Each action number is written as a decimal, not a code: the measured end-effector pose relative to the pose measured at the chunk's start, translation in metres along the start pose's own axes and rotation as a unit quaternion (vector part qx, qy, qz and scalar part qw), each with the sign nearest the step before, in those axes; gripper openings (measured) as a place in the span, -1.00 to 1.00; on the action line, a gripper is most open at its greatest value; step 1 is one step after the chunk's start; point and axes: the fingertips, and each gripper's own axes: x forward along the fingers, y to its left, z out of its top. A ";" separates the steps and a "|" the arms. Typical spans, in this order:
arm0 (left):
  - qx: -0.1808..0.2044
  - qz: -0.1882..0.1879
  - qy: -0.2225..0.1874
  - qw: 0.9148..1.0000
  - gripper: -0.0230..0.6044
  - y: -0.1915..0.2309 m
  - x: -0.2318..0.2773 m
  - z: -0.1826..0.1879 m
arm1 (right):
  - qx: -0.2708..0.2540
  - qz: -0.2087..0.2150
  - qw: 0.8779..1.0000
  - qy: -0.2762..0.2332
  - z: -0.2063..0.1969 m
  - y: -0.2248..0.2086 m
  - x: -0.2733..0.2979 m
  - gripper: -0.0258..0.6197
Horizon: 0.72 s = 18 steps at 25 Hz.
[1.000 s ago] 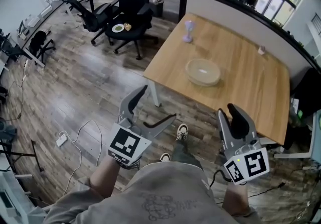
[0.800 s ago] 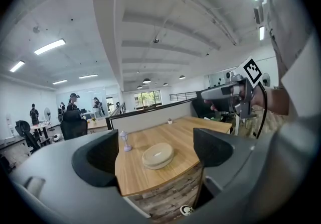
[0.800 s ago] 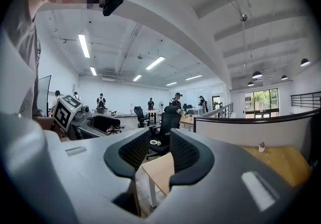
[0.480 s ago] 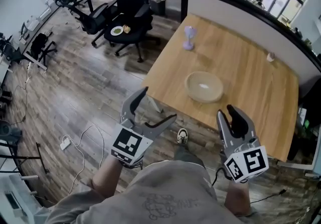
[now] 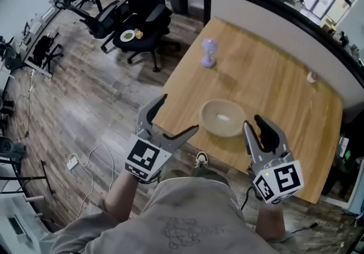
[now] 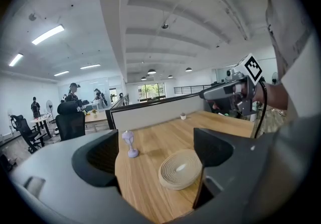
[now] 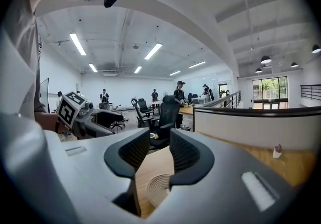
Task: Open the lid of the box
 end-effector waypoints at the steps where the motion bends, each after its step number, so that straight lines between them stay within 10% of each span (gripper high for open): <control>1: 0.000 0.000 0.002 1.000 0.54 0.004 0.008 0.000 | 0.001 0.000 1.000 0.000 0.000 -0.007 0.005 -0.56; 18: -0.010 -0.041 0.025 0.999 0.55 0.040 0.052 -0.002 | 0.022 -0.012 1.000 0.004 0.009 -0.040 0.042 -0.56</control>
